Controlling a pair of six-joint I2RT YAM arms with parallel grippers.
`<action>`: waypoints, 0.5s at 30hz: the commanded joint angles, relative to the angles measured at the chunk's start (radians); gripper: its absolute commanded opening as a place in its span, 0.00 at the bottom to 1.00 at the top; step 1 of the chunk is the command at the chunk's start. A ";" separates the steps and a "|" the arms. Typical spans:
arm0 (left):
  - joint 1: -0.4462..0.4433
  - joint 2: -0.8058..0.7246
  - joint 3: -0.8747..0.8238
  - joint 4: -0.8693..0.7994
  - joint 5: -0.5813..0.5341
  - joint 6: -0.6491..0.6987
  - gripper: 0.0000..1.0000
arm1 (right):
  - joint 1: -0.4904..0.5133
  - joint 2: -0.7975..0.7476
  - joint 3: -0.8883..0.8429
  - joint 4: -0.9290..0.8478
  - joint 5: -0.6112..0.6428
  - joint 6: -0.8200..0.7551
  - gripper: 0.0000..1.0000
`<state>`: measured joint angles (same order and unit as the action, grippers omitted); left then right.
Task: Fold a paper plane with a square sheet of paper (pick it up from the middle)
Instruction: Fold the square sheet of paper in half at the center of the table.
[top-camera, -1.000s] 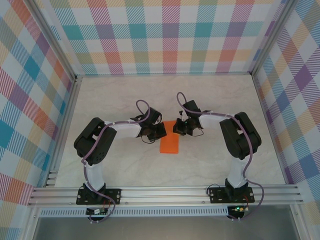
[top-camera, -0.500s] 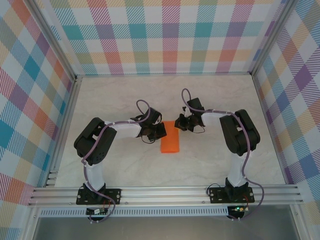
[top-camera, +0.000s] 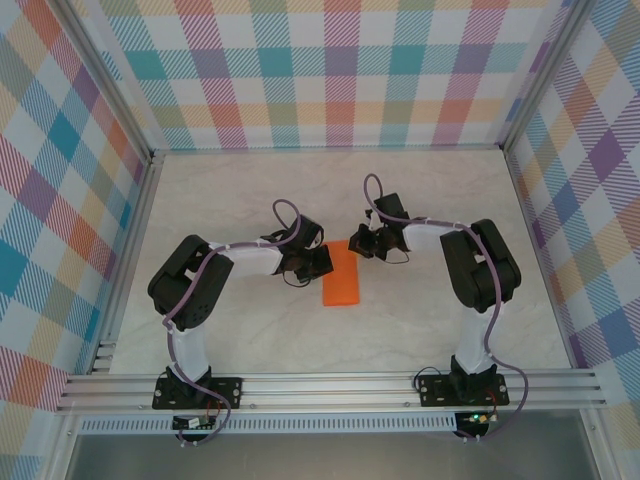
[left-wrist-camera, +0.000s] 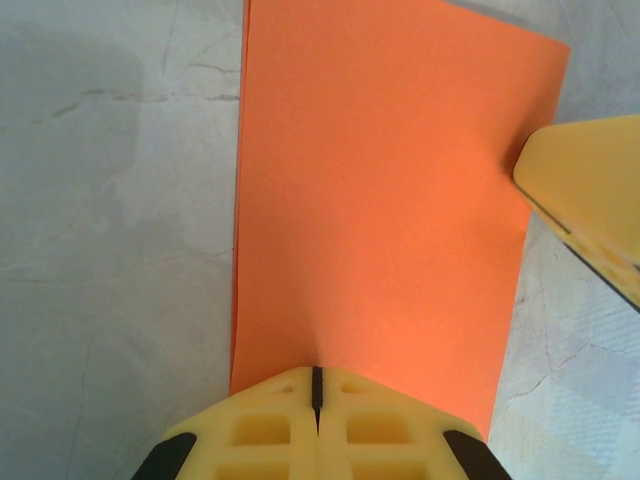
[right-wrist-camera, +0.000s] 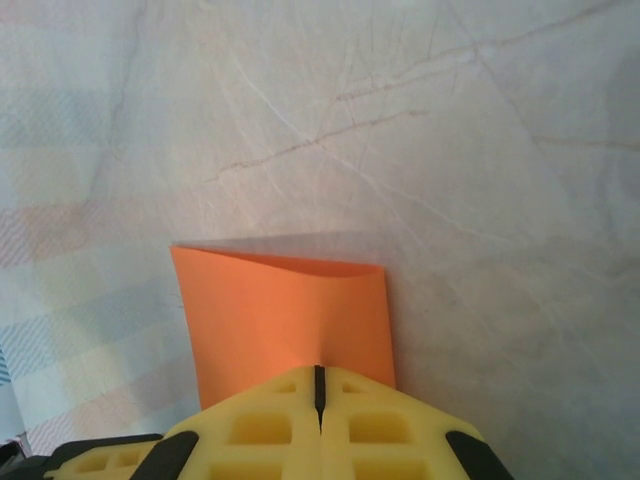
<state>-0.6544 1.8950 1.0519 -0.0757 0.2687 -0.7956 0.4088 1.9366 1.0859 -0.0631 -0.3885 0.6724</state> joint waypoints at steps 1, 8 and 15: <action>-0.012 0.059 -0.033 -0.137 -0.072 0.009 0.02 | -0.012 0.031 0.025 0.005 0.036 0.010 0.01; -0.012 0.061 -0.032 -0.138 -0.072 0.009 0.02 | -0.018 0.084 0.050 -0.030 0.066 0.022 0.01; -0.013 0.056 -0.032 -0.138 -0.075 0.006 0.02 | -0.018 -0.007 0.059 -0.024 0.012 0.012 0.02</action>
<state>-0.6548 1.8954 1.0519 -0.0750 0.2676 -0.7956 0.3962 1.9770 1.1259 -0.0723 -0.3710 0.6819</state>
